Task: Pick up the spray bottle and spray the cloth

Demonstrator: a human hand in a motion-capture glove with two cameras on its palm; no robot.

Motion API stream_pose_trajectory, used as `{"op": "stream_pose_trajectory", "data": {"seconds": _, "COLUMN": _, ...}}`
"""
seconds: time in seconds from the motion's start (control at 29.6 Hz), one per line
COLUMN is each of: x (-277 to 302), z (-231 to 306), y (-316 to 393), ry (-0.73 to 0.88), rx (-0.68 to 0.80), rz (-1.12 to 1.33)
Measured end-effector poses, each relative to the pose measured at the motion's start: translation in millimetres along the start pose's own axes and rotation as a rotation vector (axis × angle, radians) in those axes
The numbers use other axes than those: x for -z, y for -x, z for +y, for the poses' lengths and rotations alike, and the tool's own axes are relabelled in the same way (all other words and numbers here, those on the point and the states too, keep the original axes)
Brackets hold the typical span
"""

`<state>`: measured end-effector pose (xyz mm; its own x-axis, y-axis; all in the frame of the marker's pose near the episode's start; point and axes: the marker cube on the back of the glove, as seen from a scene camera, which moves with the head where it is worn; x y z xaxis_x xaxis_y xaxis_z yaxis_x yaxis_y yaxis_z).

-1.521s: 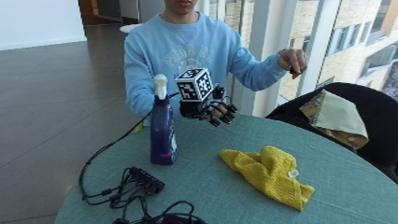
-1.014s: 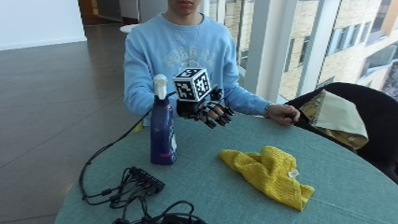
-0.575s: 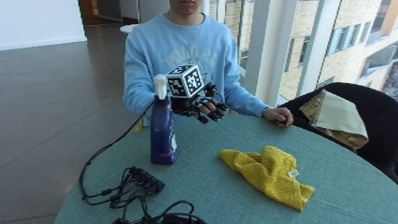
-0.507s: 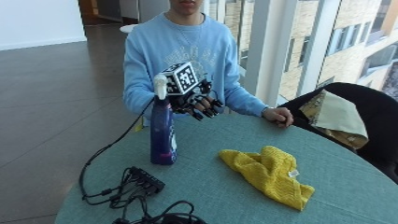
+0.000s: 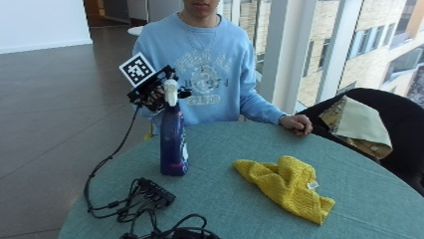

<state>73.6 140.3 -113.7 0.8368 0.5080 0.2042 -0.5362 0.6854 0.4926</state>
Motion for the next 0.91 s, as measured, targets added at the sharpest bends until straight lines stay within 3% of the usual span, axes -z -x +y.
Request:
{"op": "stream_pose_trajectory", "data": {"seconds": 0.44, "x": -41, "z": -24, "y": -47, "ry": 0.086, "rx": -0.270, "rz": -0.417}}
{"op": "stream_pose_trajectory", "data": {"seconds": 0.91, "x": -79, "z": -59, "y": -56, "ry": 0.064, "rx": -0.293, "rz": -0.535}}
